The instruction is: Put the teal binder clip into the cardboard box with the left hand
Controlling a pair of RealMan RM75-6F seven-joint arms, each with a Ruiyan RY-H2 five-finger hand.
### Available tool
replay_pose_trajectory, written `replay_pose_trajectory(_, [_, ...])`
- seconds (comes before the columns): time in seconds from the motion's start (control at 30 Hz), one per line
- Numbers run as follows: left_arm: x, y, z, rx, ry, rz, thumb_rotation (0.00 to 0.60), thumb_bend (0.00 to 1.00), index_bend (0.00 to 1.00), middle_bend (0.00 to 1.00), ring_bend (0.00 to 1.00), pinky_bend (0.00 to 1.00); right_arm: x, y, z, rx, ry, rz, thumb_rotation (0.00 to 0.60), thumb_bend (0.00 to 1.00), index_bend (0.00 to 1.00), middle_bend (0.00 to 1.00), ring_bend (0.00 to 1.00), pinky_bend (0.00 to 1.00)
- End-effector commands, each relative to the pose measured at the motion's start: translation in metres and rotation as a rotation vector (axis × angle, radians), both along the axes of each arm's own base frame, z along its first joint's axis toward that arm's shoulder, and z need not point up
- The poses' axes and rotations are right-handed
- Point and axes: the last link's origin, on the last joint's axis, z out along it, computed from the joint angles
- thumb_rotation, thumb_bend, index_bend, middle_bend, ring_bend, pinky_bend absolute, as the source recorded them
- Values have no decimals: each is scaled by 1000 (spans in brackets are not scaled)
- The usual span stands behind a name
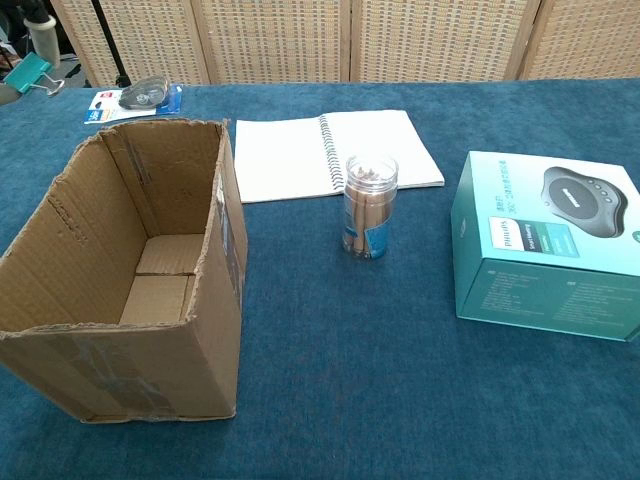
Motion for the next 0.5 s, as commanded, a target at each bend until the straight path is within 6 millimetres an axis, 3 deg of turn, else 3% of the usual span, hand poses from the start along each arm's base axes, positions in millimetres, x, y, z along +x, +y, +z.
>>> replay_pose_trajectory(0.03, [22,-6,-14,-1,-43,-43,600,365,598,0,0,0,0,0,0,0,-2,-2,600,156,20,0,0,0])
replay_pose_trajectory(0.37, [70,-27,-68,-94,-110,-88,600,363,598,0,0,0,-1,-1,2,6,-14,1,600,156,20,0,0,0])
replay_pose_trajectory(0.5, [78,-36,-81,-107,-113,-101,600,358,598,0,0,0,-2,0,3,6,-19,2,600,156,20,0,0,0])
